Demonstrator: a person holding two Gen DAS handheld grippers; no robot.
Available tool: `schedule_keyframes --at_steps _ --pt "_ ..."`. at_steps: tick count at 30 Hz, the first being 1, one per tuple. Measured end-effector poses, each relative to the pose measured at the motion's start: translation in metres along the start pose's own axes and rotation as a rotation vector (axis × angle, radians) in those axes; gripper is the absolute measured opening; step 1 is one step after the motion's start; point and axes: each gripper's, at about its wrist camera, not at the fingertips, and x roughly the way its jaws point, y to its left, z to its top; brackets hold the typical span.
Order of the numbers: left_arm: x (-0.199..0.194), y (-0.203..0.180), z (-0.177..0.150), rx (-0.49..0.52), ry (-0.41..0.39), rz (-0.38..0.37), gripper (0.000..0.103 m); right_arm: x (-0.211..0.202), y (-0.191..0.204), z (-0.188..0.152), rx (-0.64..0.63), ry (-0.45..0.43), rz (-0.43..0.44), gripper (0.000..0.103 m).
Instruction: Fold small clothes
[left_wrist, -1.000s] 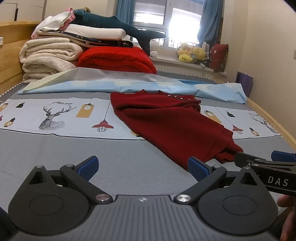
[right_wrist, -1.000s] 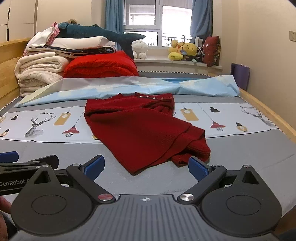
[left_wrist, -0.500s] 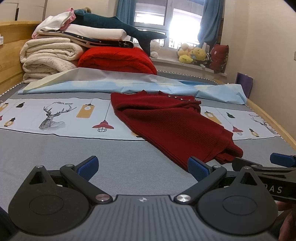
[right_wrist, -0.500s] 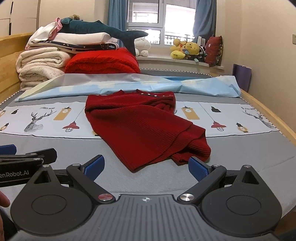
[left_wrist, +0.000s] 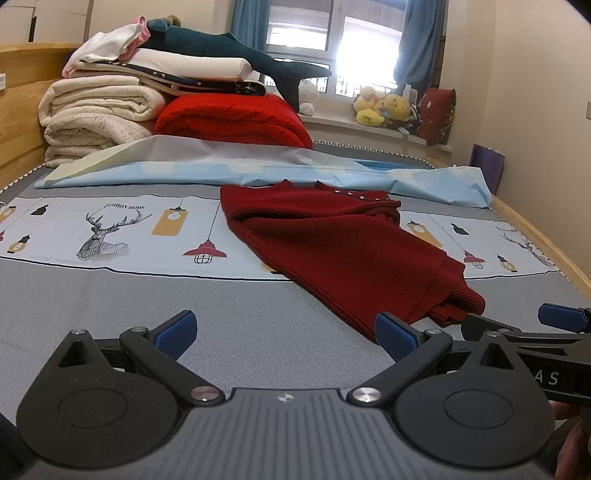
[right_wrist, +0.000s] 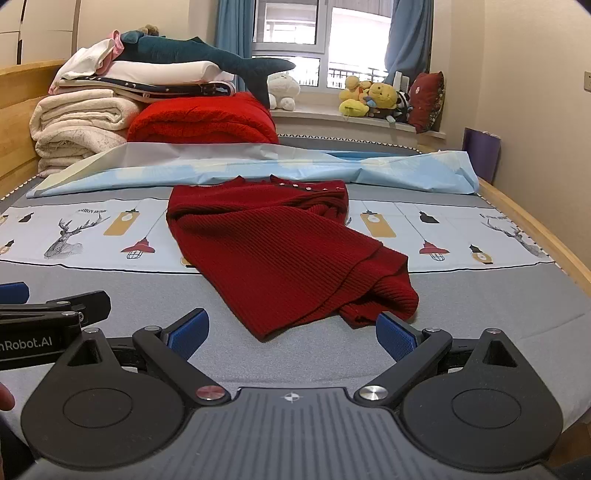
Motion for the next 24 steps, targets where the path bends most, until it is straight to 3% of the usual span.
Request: schedule_keyframes --at_steps 24 --pt "-0.0001 -0.0003 0.0002 0.006 -0.002 -0.01 0.102 0.0005 0.0002 0.0006 -0.002 -0.001 -0.001 0.095"
